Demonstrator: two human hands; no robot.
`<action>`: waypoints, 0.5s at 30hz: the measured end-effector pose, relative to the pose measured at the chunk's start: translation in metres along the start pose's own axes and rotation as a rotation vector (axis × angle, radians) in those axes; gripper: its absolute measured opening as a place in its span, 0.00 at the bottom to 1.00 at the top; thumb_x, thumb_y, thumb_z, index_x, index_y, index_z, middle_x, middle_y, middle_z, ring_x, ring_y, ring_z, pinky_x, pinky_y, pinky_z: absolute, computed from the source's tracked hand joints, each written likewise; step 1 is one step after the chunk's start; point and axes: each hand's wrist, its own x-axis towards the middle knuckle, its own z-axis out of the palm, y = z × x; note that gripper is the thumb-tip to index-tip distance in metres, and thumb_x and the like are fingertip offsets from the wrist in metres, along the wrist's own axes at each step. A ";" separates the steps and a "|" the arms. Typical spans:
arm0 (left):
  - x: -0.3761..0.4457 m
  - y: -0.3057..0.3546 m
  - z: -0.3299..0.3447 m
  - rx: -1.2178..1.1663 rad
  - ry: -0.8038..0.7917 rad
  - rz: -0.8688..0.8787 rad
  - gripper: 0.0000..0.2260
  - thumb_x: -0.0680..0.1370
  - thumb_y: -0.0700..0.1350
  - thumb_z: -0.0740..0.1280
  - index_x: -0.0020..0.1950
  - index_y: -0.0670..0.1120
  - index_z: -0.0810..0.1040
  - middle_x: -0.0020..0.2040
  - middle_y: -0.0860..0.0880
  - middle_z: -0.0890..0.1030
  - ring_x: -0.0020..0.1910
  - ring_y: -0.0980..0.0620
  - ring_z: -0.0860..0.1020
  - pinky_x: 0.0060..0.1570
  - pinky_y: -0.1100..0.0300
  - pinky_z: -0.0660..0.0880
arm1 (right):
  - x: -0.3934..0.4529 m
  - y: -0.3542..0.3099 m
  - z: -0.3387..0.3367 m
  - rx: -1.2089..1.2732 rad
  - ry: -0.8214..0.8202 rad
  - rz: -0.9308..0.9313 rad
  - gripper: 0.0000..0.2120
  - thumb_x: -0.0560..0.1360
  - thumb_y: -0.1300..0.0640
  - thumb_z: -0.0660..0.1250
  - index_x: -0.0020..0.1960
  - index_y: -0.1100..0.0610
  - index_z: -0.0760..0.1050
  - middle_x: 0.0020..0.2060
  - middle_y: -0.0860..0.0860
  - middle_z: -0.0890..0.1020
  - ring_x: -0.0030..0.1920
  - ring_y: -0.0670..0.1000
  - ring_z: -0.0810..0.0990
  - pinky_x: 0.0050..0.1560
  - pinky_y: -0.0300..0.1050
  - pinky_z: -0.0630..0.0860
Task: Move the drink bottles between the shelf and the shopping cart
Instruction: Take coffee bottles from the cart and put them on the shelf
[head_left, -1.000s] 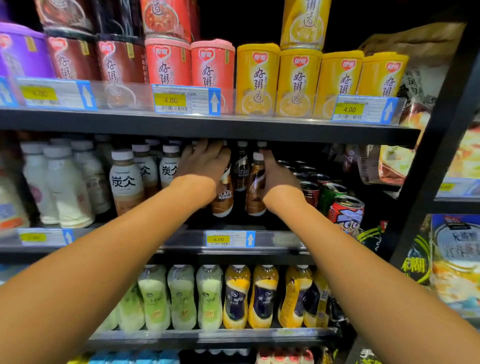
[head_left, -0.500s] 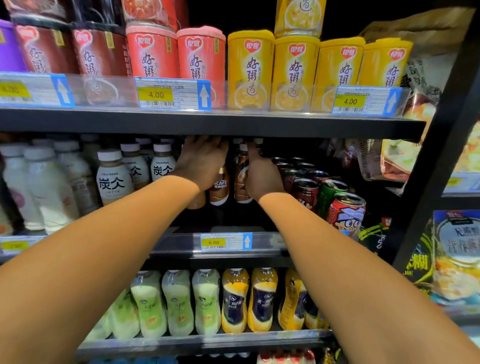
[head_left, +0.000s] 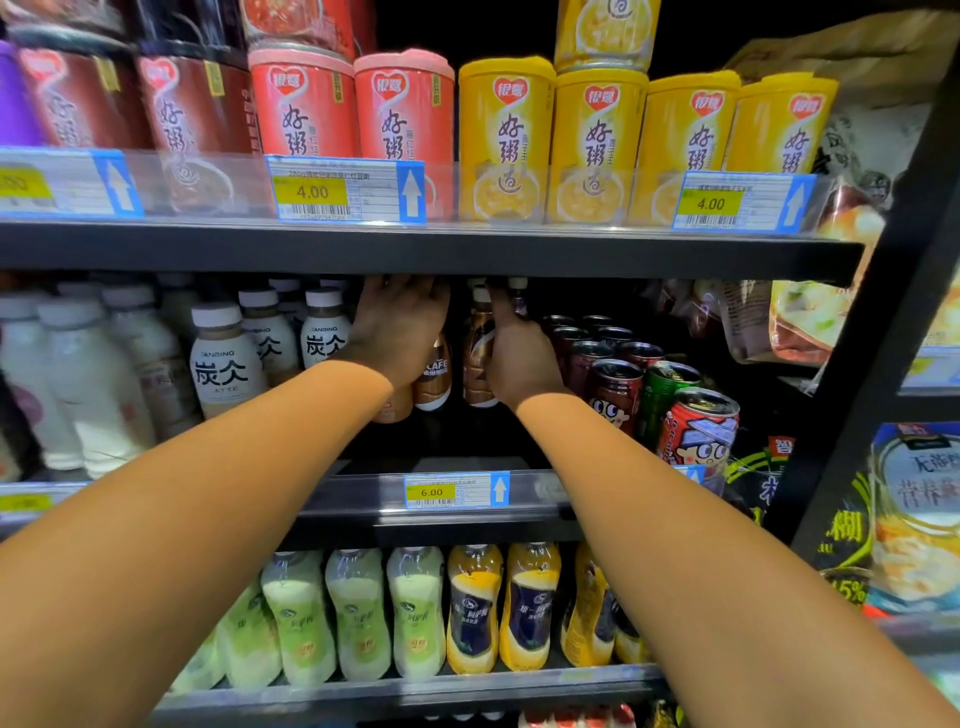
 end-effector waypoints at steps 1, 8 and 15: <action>0.000 -0.001 0.001 -0.002 0.000 -0.002 0.32 0.67 0.45 0.79 0.69 0.41 0.75 0.67 0.41 0.79 0.69 0.37 0.74 0.69 0.43 0.65 | -0.001 -0.001 -0.001 0.001 -0.002 0.002 0.45 0.76 0.70 0.63 0.86 0.46 0.49 0.52 0.63 0.83 0.52 0.66 0.82 0.50 0.56 0.80; 0.000 -0.004 0.005 0.002 -0.019 -0.009 0.38 0.67 0.50 0.80 0.74 0.42 0.72 0.70 0.42 0.77 0.71 0.38 0.73 0.71 0.43 0.64 | -0.001 -0.006 0.001 -0.021 0.000 -0.009 0.47 0.76 0.71 0.64 0.87 0.45 0.47 0.48 0.61 0.84 0.48 0.64 0.83 0.47 0.57 0.82; -0.003 -0.007 0.002 -0.019 -0.039 -0.018 0.37 0.67 0.50 0.80 0.73 0.43 0.73 0.69 0.42 0.78 0.70 0.38 0.74 0.70 0.43 0.65 | -0.002 -0.006 -0.001 -0.040 0.010 0.028 0.48 0.76 0.62 0.71 0.85 0.42 0.46 0.58 0.60 0.83 0.53 0.65 0.84 0.51 0.61 0.84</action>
